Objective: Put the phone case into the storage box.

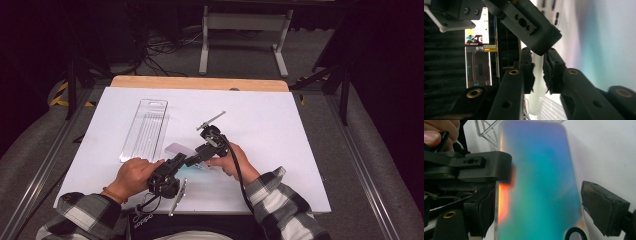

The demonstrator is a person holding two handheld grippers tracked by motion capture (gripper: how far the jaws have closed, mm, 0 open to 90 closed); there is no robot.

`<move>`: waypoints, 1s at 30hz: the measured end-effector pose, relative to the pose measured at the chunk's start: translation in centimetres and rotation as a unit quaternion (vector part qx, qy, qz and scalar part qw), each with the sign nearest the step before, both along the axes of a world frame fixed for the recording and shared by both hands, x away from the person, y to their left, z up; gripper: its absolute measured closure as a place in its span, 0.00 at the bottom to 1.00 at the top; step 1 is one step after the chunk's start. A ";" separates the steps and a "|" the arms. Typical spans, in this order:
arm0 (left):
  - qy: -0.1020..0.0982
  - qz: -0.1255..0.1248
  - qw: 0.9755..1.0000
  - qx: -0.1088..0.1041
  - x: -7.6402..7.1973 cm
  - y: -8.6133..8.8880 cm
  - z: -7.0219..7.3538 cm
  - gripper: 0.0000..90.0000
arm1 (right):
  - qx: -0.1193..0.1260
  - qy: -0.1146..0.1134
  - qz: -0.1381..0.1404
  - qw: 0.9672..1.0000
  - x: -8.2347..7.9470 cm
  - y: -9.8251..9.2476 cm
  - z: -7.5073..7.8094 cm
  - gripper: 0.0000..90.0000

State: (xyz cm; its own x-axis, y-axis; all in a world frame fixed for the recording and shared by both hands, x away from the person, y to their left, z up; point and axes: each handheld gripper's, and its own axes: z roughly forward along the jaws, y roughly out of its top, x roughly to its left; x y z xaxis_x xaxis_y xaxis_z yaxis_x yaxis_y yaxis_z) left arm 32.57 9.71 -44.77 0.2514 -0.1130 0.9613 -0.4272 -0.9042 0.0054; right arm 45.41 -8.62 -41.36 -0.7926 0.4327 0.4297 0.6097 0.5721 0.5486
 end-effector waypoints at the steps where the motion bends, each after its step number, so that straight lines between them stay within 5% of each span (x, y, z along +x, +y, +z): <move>1: -0.008 -0.005 1.000 0.006 0.0 -0.1 0.0 0.89 | -0.001 -0.002 0.001 1.000 0.0 0.0 0.0 0.19; 13: -0.019 -0.004 1.000 0.015 -0.2 -0.1 0.1 0.91 | 0.002 0.003 0.006 1.000 -0.1 0.0 0.0 0.19; 18: -0.008 0.004 1.000 -0.004 -0.1 0.1 -0.1 0.91 | 0.005 0.007 0.012 1.000 0.0 -0.2 0.0 0.19; 20: -0.015 0.007 1.000 0.005 -0.1 0.1 0.0 0.91 | 0.006 0.003 0.014 1.000 -0.1 -0.2 0.1 0.26; 25: -0.022 -0.001 1.000 0.011 -0.2 0.0 0.3 0.91 | 0.018 0.005 0.016 1.000 -0.1 -0.5 0.3 0.25; 30: -0.009 0.014 1.000 -0.011 0.0 0.3 0.5 0.92 | 0.016 -0.011 0.022 1.000 -0.5 -0.8 0.8 0.24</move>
